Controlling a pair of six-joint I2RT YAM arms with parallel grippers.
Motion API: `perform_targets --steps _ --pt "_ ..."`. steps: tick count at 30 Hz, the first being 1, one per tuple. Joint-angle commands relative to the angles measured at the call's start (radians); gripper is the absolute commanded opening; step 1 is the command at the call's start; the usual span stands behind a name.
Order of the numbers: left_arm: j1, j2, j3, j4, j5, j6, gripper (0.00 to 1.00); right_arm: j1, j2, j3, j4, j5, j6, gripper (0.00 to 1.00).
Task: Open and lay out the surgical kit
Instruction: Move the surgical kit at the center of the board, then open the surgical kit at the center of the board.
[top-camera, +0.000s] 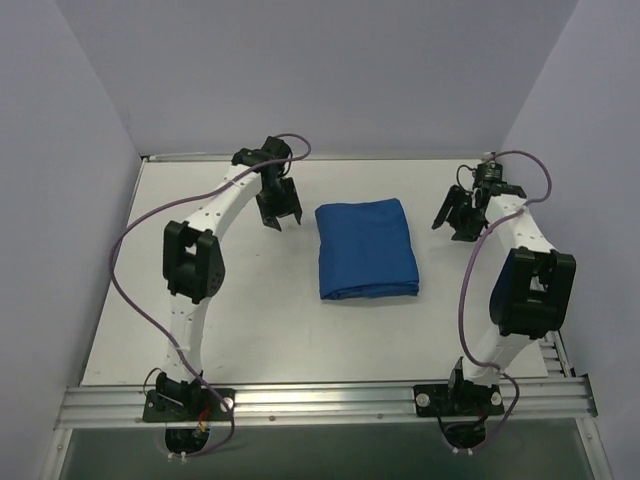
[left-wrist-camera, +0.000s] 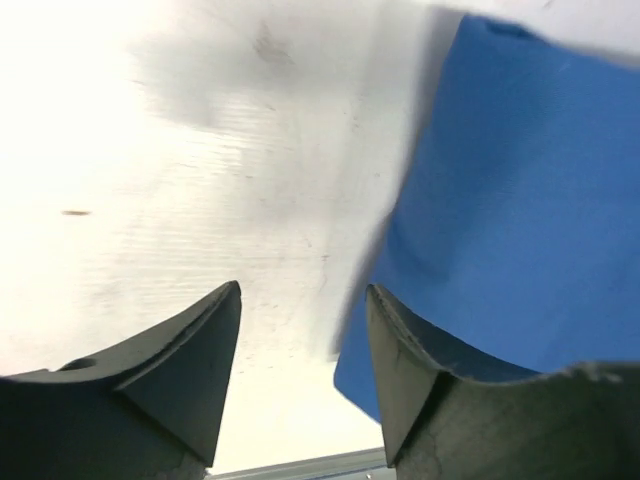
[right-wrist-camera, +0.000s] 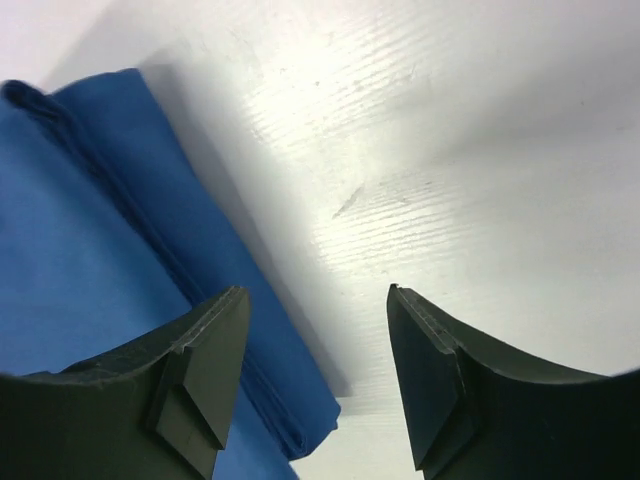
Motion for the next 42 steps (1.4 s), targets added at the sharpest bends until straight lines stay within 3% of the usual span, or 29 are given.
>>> perform_targets --steps 1,4,11,16,22,26,34,36,38,39,42 --pt "0.025 -0.148 -0.025 -0.008 -0.073 0.081 0.63 -0.021 -0.057 -0.001 0.008 -0.190 -0.032 0.58" --pt "0.025 -0.193 -0.045 0.001 -0.049 0.156 0.72 0.008 -0.048 -0.076 0.137 -0.428 0.006 0.61" --pt "0.023 -0.329 -0.195 0.093 0.016 0.242 0.78 0.070 -0.018 -0.110 0.243 -0.568 0.000 0.65" --pt "0.022 -0.366 -0.245 0.116 0.059 0.268 0.78 0.107 0.027 -0.104 0.262 -0.545 -0.002 0.62" --pt "0.023 -0.362 -0.211 0.081 0.053 0.296 0.77 0.107 0.044 -0.037 0.113 -0.334 -0.086 0.61" --pt "0.022 -0.369 -0.209 0.078 0.047 0.300 0.77 0.107 -0.026 -0.064 0.078 -0.258 -0.118 0.64" --pt "0.023 -0.372 -0.214 0.078 0.060 0.302 0.76 0.153 -0.016 -0.130 0.159 -0.378 -0.100 0.61" --pt "0.023 -0.374 -0.215 0.078 0.062 0.303 0.76 0.153 -0.016 -0.130 0.190 -0.418 -0.088 0.58" --pt "0.023 -0.375 -0.218 0.075 0.057 0.303 0.76 0.153 -0.001 -0.112 0.187 -0.425 -0.077 0.45" --pt "0.023 -0.377 -0.217 0.073 0.051 0.302 0.75 0.153 0.001 -0.103 0.178 -0.410 -0.074 0.29" --pt "0.023 -0.382 -0.222 0.065 0.030 0.302 0.75 0.160 -0.030 -0.052 0.156 -0.354 -0.060 0.05"
